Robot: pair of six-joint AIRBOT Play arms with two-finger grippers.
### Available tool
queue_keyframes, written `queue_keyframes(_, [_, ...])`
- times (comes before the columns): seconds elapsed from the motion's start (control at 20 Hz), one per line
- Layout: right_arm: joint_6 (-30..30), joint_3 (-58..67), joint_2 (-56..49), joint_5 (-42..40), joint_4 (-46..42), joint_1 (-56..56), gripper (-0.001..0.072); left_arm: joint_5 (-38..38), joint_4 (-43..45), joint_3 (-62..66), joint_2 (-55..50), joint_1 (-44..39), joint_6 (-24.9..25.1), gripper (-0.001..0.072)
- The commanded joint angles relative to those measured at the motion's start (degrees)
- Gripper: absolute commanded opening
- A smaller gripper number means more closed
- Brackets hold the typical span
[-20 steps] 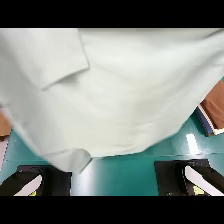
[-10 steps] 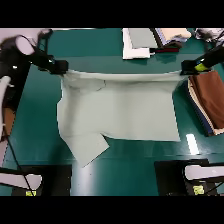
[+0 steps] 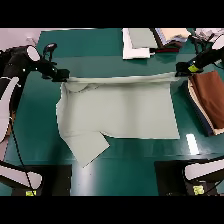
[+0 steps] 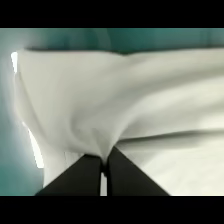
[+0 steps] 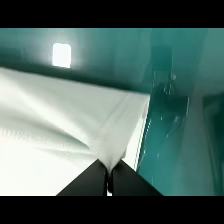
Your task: Fold the shirts.
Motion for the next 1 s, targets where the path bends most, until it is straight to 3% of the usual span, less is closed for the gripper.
queue_keyframes(0.0, [-0.02,-7.96,3.08,-2.05,-0.15,0.52,0.0019,-1.88,-1.07,-4.13,-0.17,0.04,0.94,0.0023])
queue_keyframes(0.2, [0.07,-16.59,5.20,-6.25,0.26,1.11,0.0020,-1.92,-1.77,-8.41,-0.17,0.07,0.79,0.0027])
queue_keyframes(0.25, [0.07,-17.73,5.35,-6.67,0.63,1.29,0.0028,-1.97,-1.77,-8.90,-0.17,0.07,0.79,0.0166])
queue_keyframes(0.3, [0.04,-18.18,5.33,-6.73,1.60,1.27,0.0179,-2.01,-1.77,-8.90,-0.17,0.07,0.74,0.0443])
queue_keyframes(0.35, [0.07,-18.16,5.35,-6.67,1.70,1.27,0.0379,-2.08,-1.75,-8.85,-0.04,0.07,0.68,0.0543])
queue_keyframes(0.4, [0.07,-18.16,5.70,-6.69,2.14,1.29,0.0416,-2.49,-1.70,-8.85,0.55,0.07,0.22,0.0546])
queue_keyframes(0.65, [0.02,-18.12,12.76,-2.99,3.02,1.27,0.0414,-7.21,1.46,-13.81,12.26,0.04,-1.46,0.0546])
queue_keyframes(0.95, [0.02,-18.12,22.47,-3.74,3.10,1.40,0.0409,-5.97,1.36,-47.50,38.71,0.07,-7.72,0.0546])
